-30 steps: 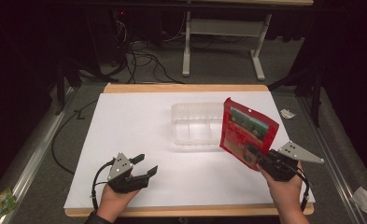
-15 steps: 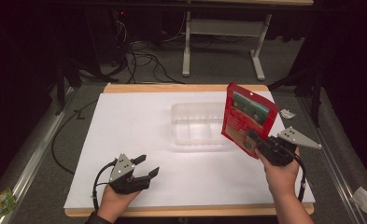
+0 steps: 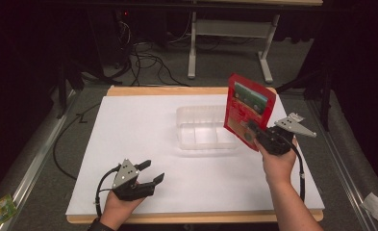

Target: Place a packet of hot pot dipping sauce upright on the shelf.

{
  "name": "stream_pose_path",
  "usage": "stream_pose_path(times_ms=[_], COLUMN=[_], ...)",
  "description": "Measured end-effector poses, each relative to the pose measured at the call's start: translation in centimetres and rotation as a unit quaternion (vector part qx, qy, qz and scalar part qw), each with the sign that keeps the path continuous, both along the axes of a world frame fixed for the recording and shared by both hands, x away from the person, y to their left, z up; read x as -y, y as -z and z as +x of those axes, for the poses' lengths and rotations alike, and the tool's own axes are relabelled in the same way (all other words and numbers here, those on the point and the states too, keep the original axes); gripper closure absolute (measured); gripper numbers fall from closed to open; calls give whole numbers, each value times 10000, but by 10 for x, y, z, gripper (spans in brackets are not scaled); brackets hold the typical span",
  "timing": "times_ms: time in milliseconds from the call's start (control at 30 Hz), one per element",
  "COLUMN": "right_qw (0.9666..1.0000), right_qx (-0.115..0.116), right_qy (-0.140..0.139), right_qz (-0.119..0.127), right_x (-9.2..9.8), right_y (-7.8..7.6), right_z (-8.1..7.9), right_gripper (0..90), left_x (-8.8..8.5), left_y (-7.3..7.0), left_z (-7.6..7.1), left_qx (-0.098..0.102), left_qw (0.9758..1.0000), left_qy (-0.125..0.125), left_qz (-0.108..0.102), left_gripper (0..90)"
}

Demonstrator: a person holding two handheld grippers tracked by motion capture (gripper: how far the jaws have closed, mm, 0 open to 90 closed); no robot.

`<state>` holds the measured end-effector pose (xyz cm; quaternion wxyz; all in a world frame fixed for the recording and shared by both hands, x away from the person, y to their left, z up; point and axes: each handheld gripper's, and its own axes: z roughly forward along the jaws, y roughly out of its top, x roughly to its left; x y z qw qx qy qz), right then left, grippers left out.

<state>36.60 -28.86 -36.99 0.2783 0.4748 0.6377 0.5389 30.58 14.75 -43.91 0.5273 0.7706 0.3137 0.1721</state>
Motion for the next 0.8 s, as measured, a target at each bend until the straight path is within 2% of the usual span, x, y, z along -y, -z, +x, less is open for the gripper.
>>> stream_pose_path(times_ms=[500, 800], right_qw=[9998, 9997], right_qx=[-116, -89], right_qy=[135, 238], right_qz=[-43, -19], right_x=[-14, -19], right_y=[6, 12], right_z=[29, 45], right_gripper=[890, 890], left_x=[-1, -1], left_y=[0, 0], left_z=[0, 0], left_qx=[14, -7], left_qw=[10000, 10000], left_qy=[8, 40], left_qz=[-26, -17], left_gripper=[336, 337])
